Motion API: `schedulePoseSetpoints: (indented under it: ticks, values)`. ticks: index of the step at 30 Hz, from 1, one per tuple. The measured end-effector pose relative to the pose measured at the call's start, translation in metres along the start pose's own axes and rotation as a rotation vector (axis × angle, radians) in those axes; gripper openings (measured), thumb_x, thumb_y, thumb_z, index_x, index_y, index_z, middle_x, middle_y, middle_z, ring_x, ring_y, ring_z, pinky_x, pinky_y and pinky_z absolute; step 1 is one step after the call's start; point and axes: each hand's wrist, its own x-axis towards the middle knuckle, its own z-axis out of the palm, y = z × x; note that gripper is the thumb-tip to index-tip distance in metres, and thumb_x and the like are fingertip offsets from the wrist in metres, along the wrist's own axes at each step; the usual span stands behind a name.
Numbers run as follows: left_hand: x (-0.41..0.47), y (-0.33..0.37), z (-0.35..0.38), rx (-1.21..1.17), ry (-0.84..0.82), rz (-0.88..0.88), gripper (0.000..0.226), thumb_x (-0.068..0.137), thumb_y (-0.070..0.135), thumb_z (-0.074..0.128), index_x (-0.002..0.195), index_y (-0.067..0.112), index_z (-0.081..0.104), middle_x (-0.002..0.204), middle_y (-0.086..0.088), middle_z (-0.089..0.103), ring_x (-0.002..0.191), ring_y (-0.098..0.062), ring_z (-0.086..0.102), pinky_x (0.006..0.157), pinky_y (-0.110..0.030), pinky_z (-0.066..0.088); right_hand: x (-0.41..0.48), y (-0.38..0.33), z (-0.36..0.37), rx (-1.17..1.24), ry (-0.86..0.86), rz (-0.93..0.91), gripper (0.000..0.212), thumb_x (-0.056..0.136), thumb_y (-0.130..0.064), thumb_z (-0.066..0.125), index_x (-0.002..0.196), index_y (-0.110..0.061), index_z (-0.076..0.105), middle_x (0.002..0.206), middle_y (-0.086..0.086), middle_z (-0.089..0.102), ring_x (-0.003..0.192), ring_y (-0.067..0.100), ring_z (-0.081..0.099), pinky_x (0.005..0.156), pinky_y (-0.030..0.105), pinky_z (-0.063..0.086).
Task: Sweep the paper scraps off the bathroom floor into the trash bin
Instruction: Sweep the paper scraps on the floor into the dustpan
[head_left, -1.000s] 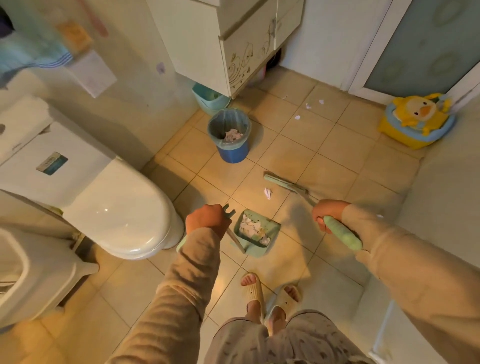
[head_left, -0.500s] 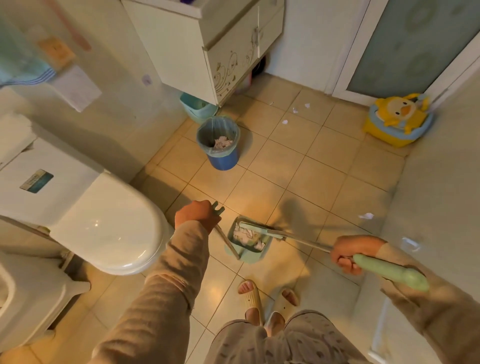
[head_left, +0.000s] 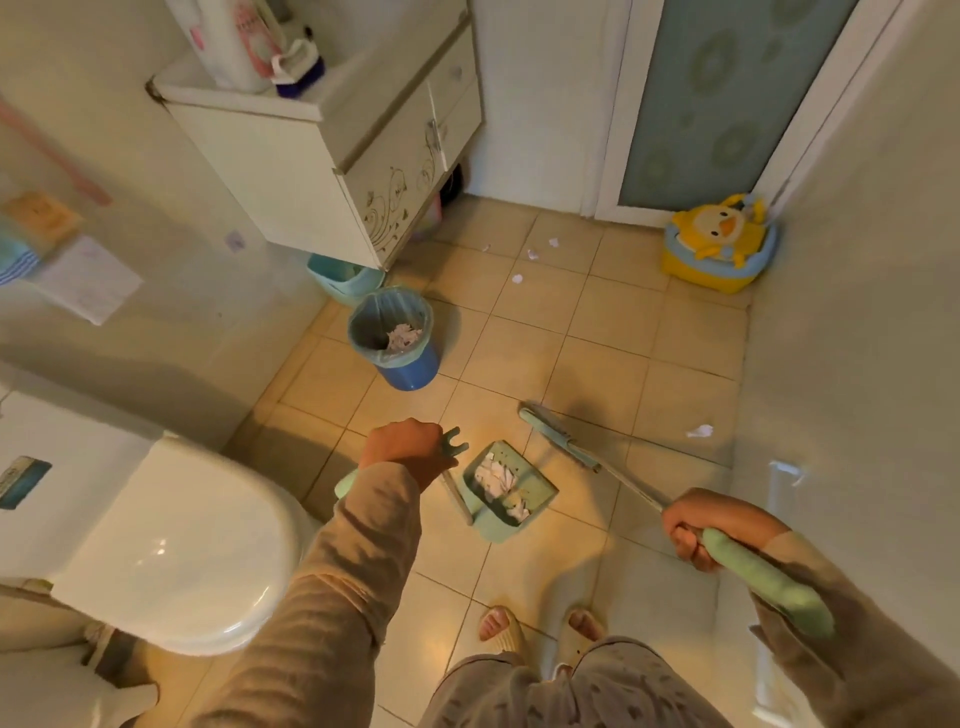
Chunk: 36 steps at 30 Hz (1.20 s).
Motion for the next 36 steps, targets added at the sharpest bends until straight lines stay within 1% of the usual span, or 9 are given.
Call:
schedulePoseSetpoints:
  ticks: [4,7,14,16,23,27,30,34,36]
  values:
    - [0.017,0.024,-0.013,0.109,0.043,0.102,0.042,0.09,0.048,0.049,0.116,0.016,0.059,0.11,-0.006,0.066,0.101,-0.024,0.061,0.088,-0.032,0.048,-0.003,0.004,-0.001,0.116,0.068,-0.021,0.031,0.091,-0.001,0.039,0.061,-0.007,0.043,0.029,-0.005,0.046,0.023,0.003,0.04,0.033,0.013,0.032]
    - [0.03,0.036,-0.018,0.155,0.077,0.153,0.042,0.09,0.048,0.049,0.115,0.017,0.059,0.11,-0.006,0.066,0.101,-0.023,0.061,0.081,-0.029,0.046,0.0,0.005,-0.002,0.247,0.094,0.035,0.037,0.095,-0.008,0.035,0.058,-0.009,0.039,0.026,-0.004,0.045,0.02,0.003,0.041,0.031,0.011,0.031]
    - [0.08,0.076,-0.037,0.306,0.087,0.408,0.043,0.091,0.051,0.045,0.118,0.019,0.057,0.116,-0.007,0.065,0.105,-0.025,0.061,0.086,-0.033,0.047,-0.002,0.034,0.009,0.708,0.272,0.021,0.027,0.086,-0.005,0.044,0.058,-0.009,0.046,0.038,-0.001,0.051,0.029,0.006,0.046,0.032,0.013,0.036]
    - [0.097,0.08,-0.045,0.342,0.083,0.481,0.043,0.091,0.05,0.044,0.117,0.019,0.057,0.117,-0.007,0.064,0.107,-0.026,0.061,0.086,-0.033,0.047,0.003,0.028,0.017,0.742,0.32,0.027,0.025,0.084,-0.004,0.044,0.059,-0.008,0.046,0.037,-0.001,0.05,0.028,0.007,0.046,0.031,0.013,0.035]
    - [0.142,0.091,-0.074,0.409,0.131,0.757,0.04,0.09,0.047,0.047,0.116,0.019,0.059,0.115,-0.008,0.065,0.106,-0.026,0.061,0.085,-0.032,0.046,0.015,0.004,0.072,0.843,0.432,0.168,0.037,0.086,0.003,0.04,0.051,-0.009,0.037,0.026,0.001,0.04,0.019,0.01,0.037,0.032,0.008,0.031]
    - [0.153,0.104,-0.085,0.455,0.121,0.88,0.04,0.09,0.048,0.049,0.11,0.016,0.063,0.106,-0.008,0.069,0.099,-0.025,0.064,0.074,-0.029,0.044,0.016,0.001,0.099,0.973,0.51,0.198,0.039,0.087,0.004,0.041,0.05,-0.008,0.037,0.024,0.002,0.039,0.017,0.011,0.036,0.032,0.008,0.033]
    - [0.156,0.112,-0.087,0.488,0.129,0.931,0.043,0.09,0.05,0.049,0.104,0.013,0.064,0.101,-0.008,0.07,0.094,-0.025,0.065,0.068,-0.028,0.039,0.014,-0.005,0.106,1.028,0.552,0.213,0.038,0.088,0.003,0.041,0.051,-0.008,0.038,0.024,0.001,0.04,0.017,0.01,0.037,0.032,0.008,0.034]
    - [0.159,0.123,-0.086,0.523,0.127,0.946,0.042,0.09,0.049,0.048,0.103,0.012,0.064,0.1,-0.008,0.069,0.093,-0.024,0.065,0.069,-0.028,0.041,0.017,-0.014,0.101,1.0,0.627,0.261,0.036,0.088,0.003,0.041,0.054,-0.007,0.038,0.022,0.0,0.04,0.017,0.01,0.039,0.032,0.011,0.034]
    - [0.161,0.123,-0.083,0.537,0.107,0.945,0.039,0.091,0.046,0.049,0.105,0.012,0.063,0.101,-0.008,0.069,0.094,-0.025,0.065,0.071,-0.028,0.042,0.02,-0.02,0.09,0.944,0.66,0.268,0.035,0.087,0.005,0.04,0.053,-0.005,0.04,0.02,0.001,0.04,0.026,0.015,0.043,0.036,0.015,0.035]
